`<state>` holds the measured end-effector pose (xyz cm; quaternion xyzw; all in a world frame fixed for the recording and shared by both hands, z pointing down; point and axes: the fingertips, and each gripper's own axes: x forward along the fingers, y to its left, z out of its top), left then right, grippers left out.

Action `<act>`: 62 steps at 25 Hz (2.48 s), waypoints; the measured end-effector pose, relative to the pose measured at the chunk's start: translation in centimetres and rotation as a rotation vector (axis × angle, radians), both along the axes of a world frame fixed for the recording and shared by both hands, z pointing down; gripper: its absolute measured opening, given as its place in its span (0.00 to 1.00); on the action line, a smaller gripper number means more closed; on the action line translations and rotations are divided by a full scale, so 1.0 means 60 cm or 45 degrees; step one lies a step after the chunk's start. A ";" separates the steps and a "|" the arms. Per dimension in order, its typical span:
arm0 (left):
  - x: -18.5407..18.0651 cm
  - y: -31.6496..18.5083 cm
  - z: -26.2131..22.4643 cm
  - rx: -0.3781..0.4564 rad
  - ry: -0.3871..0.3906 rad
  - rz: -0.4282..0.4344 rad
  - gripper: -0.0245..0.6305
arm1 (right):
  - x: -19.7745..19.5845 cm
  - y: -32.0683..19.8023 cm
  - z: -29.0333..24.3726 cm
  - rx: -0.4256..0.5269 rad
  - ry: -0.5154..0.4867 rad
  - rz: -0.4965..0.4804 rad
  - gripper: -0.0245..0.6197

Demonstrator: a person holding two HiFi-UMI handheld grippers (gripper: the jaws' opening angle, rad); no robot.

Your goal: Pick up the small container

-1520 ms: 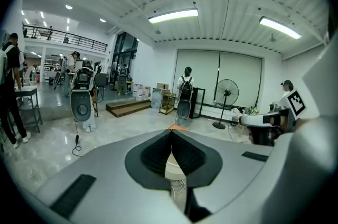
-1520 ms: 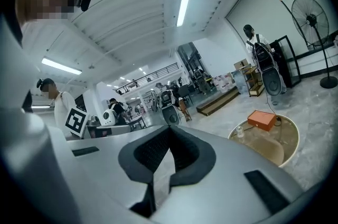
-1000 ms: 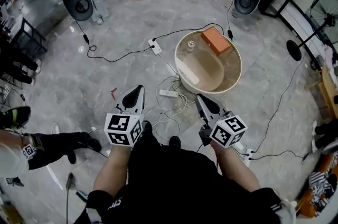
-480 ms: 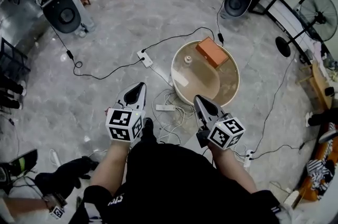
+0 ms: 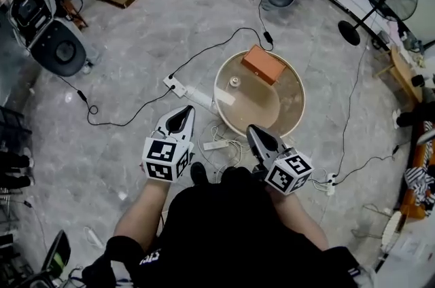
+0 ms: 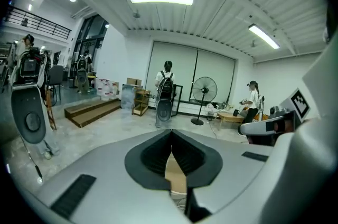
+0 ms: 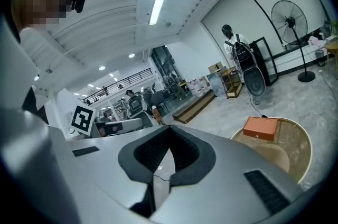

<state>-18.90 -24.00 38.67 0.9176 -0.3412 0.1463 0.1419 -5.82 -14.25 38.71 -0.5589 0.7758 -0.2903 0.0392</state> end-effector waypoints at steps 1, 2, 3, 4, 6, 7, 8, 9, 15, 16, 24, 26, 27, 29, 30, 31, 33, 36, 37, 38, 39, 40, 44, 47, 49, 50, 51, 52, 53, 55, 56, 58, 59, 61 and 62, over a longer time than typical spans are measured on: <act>0.015 -0.007 0.003 -0.004 -0.002 0.019 0.06 | 0.017 -0.002 0.002 -0.002 -0.002 0.028 0.06; 0.031 -0.012 0.006 -0.005 -0.008 0.039 0.06 | 0.035 -0.005 0.004 0.000 -0.005 0.056 0.06; 0.048 -0.018 0.009 -0.003 -0.016 0.056 0.06 | 0.053 -0.006 0.006 0.002 -0.007 0.081 0.06; 0.064 -0.022 0.011 -0.001 -0.023 0.066 0.06 | 0.072 -0.006 0.009 0.002 -0.008 0.101 0.06; 0.096 -0.031 0.006 0.002 -0.015 0.062 0.06 | 0.111 -0.008 0.016 -0.005 -0.002 0.119 0.06; 0.111 -0.034 0.002 0.003 -0.003 0.059 0.06 | 0.128 -0.010 0.020 -0.008 0.005 0.119 0.06; 0.125 -0.036 0.000 0.005 0.003 0.060 0.06 | 0.144 -0.011 0.022 -0.009 0.012 0.119 0.06; 0.138 -0.037 0.001 0.007 0.000 0.066 0.06 | 0.158 -0.012 0.024 -0.006 0.019 0.122 0.06; 0.192 -0.070 0.006 0.031 -0.041 0.073 0.06 | 0.227 -0.036 0.021 0.020 0.020 0.165 0.06; 0.199 -0.079 0.009 0.028 -0.042 0.076 0.06 | 0.232 -0.041 0.025 0.012 0.020 0.170 0.06; 0.268 -0.172 0.055 0.036 -0.033 0.178 0.06 | 0.265 -0.131 0.082 -0.067 0.025 0.229 0.06; 0.287 -0.204 0.070 0.032 -0.033 0.231 0.06 | 0.277 -0.172 0.094 -0.078 0.030 0.268 0.06; 0.293 -0.218 0.078 0.021 -0.036 0.261 0.06 | 0.280 -0.190 0.099 -0.087 0.022 0.293 0.06; 0.304 -0.248 0.100 -0.003 -0.045 0.307 0.06 | 0.279 -0.224 0.112 -0.104 0.007 0.328 0.06; 0.309 -0.264 0.113 -0.017 -0.045 0.322 0.06 | 0.278 -0.240 0.121 -0.110 0.007 0.334 0.06; 0.316 -0.278 0.128 -0.031 -0.042 0.338 0.06 | 0.276 -0.255 0.132 -0.119 0.011 0.335 0.06; 0.330 -0.302 0.159 -0.056 -0.040 0.376 0.06 | 0.271 -0.279 0.159 -0.145 0.018 0.336 0.06; 0.354 -0.329 0.213 -0.071 -0.035 0.445 0.06 | 0.270 -0.310 0.212 -0.193 -0.005 0.358 0.06; 0.362 -0.334 0.233 -0.079 -0.030 0.470 0.06 | 0.272 -0.315 0.231 -0.210 -0.020 0.373 0.06; 0.370 -0.336 0.254 -0.090 -0.025 0.492 0.06 | 0.274 -0.319 0.252 -0.226 -0.036 0.386 0.06; 0.378 -0.339 0.277 -0.100 -0.020 0.511 0.06 | 0.276 -0.324 0.272 -0.238 -0.051 0.396 0.06; 0.386 -0.343 0.300 -0.106 -0.016 0.527 0.06 | 0.279 -0.329 0.294 -0.245 -0.063 0.403 0.06; 0.426 -0.368 0.405 -0.134 0.000 0.562 0.09 | 0.300 -0.355 0.385 -0.255 -0.088 0.429 0.06; 0.457 -0.377 0.484 -0.157 0.003 0.585 0.26 | 0.312 -0.361 0.454 -0.276 -0.111 0.461 0.06; 0.477 -0.384 0.533 -0.147 -0.001 0.601 0.30 | 0.320 -0.362 0.501 -0.289 -0.138 0.487 0.06; 0.486 -0.388 0.556 -0.140 -0.003 0.604 0.32 | 0.322 -0.363 0.525 -0.296 -0.150 0.494 0.06; 0.493 -0.392 0.579 -0.136 -0.004 0.604 0.35 | 0.322 -0.364 0.548 -0.303 -0.161 0.494 0.06; 0.499 -0.395 0.602 -0.135 -0.001 0.601 0.37 | 0.320 -0.366 0.570 -0.309 -0.171 0.490 0.06; 0.503 -0.398 0.624 -0.135 0.003 0.596 0.39 | 0.317 -0.367 0.590 -0.314 -0.179 0.484 0.06; 0.509 -0.401 0.666 -0.135 0.007 0.588 0.43 | 0.313 -0.367 0.626 -0.317 -0.191 0.470 0.06; 0.510 -0.400 0.687 -0.135 0.002 0.586 0.45 | 0.310 -0.366 0.642 -0.318 -0.197 0.464 0.06; 0.510 -0.393 0.728 -0.142 -0.014 0.591 0.49 | 0.307 -0.360 0.674 -0.323 -0.208 0.458 0.06; 0.511 -0.388 0.746 -0.152 -0.014 0.600 0.50 | 0.307 -0.357 0.688 -0.327 -0.210 0.457 0.06; 0.517 -0.377 0.774 -0.175 0.002 0.632 0.53 | 0.308 -0.353 0.715 -0.333 -0.203 0.450 0.06; 0.521 -0.372 0.786 -0.178 0.005 0.651 0.55 | 0.309 -0.353 0.725 -0.333 -0.197 0.443 0.06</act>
